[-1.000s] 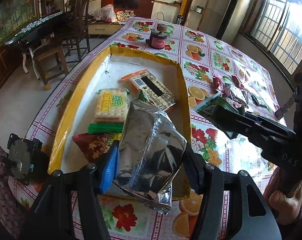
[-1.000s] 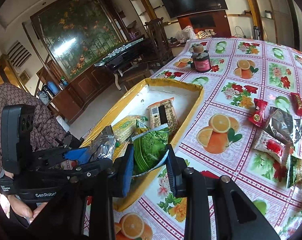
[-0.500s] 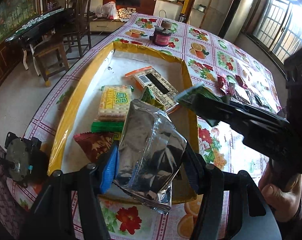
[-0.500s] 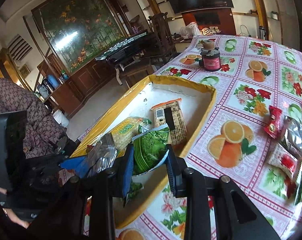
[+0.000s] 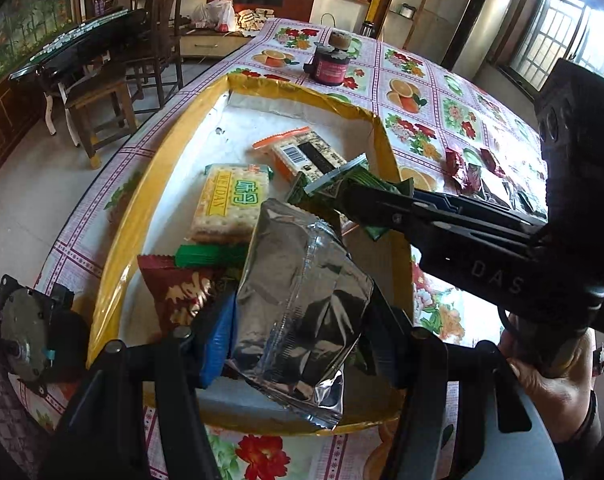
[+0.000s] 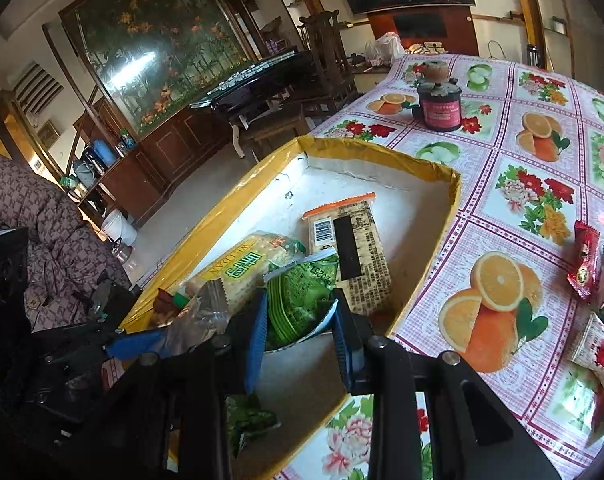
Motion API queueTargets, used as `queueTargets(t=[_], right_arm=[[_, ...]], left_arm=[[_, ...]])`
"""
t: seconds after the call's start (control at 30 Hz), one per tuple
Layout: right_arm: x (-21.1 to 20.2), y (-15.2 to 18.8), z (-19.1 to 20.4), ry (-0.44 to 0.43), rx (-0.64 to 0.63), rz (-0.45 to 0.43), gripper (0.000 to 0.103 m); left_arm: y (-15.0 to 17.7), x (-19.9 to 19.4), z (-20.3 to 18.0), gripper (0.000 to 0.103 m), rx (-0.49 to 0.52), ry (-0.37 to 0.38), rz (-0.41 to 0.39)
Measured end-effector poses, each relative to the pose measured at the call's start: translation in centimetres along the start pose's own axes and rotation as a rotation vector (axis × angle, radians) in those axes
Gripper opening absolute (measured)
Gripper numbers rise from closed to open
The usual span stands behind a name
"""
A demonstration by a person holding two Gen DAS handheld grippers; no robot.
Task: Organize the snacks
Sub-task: 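Open the right tool over the tray while the left tool releases the silver bag inside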
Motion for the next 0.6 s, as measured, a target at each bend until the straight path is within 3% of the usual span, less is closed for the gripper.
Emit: queueTargets(t=[0.4,0.5,0.6], right_arm=[[0.81,-0.32,-0.31,-0.012,0.014,0.005,0.033],[0.45,-0.41,-0.42,-0.005,0.016,-0.005,0.053],[-0.14,-0.49,-0.44,0.006,0.009,-0.018,0.055]], left_arm=[[0.13,0.81,0.4,0.063,-0.002,-0.034,0.018],[0.25,1.02,0.57,0.065,-0.011,-0.046,0.027],[0.29,0.85,0.62,0.066,-0.016,-0.047,0.027]])
Point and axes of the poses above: each gripper's, at about its wrist camera, not at the fingertips, and x roughly the way its jaws point, z to its left, y to its underside, the point moved 5 cm from there along x, roughly the way its jaws point, and after that the axes turned 2 degrees about x, right-handed, at the moved point
